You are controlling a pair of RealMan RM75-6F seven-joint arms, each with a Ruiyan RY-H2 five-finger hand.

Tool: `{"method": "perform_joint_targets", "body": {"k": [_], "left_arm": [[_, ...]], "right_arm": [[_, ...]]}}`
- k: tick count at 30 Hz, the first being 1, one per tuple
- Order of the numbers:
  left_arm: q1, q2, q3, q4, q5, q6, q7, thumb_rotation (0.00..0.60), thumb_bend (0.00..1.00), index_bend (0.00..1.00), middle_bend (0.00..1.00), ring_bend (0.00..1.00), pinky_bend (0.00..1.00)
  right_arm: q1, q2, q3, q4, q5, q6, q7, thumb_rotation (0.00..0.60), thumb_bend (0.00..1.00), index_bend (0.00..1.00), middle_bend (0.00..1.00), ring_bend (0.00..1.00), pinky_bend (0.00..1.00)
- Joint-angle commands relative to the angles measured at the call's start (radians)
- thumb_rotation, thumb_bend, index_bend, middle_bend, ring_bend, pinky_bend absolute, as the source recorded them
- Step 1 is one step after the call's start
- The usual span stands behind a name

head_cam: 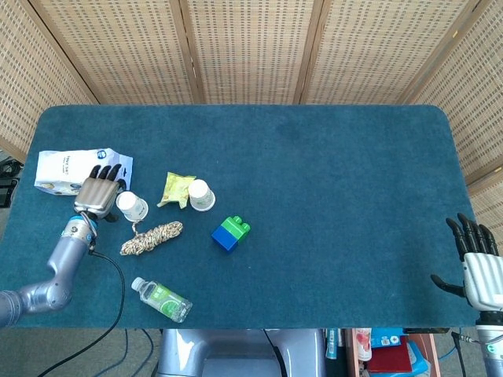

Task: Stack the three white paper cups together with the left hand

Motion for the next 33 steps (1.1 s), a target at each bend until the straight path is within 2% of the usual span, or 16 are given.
{"method": "perform_joint_targets", "body": {"k": [1, 5, 14, 18, 26, 33], "left_arm": [[-0.004, -0.017, -0.006, 0.015, -0.011, 0.001, 0.005, 0.6, 0.22, 0.32, 0.0, 0.0, 0.0], [-0.008, -0.032, -0.011, 0.027, -0.02, -0.003, 0.011, 0.6, 0.22, 0.32, 0.0, 0.0, 0.0], [0.001, -0.035, -0.02, 0.024, -0.012, 0.009, 0.003, 0.6, 0.22, 0.47, 0.0, 0.0, 0.0], [0.005, -0.022, -0.033, 0.005, -0.004, 0.013, -0.017, 0.6, 0.22, 0.48, 0.0, 0.0, 0.0], [-0.004, 0.118, -0.095, -0.155, 0.055, 0.052, -0.048, 0.6, 0.22, 0.48, 0.0, 0.0, 0.0], [-0.052, 0.21, -0.145, -0.264, -0.01, 0.048, -0.02, 0.6, 0.22, 0.48, 0.0, 0.0, 0.0]], "right_arm": [[-0.001, 0.0, 0.0, -0.001, 0.0, 0.001, 0.001, 0.6, 0.0, 0.0, 0.0, 0.0, 0.0], [-0.002, 0.001, 0.001, -0.001, 0.001, 0.003, 0.002, 0.6, 0.0, 0.0, 0.0, 0.0, 0.0], [-0.003, 0.002, 0.0, -0.002, -0.005, 0.008, 0.002, 0.6, 0.0, 0.0, 0.0, 0.0, 0.0], [-0.003, 0.002, 0.0, -0.003, -0.005, 0.008, 0.002, 0.6, 0.0, 0.0, 0.0, 0.0, 0.0], [0.0, -0.002, 0.0, 0.0, 0.0, -0.001, 0.0, 0.6, 0.0, 0.0, 0.0, 0.0, 0.0], [0.0, -0.001, 0.001, 0.002, 0.002, -0.003, 0.011, 0.6, 0.0, 0.0, 0.0, 0.0, 0.0]]}}
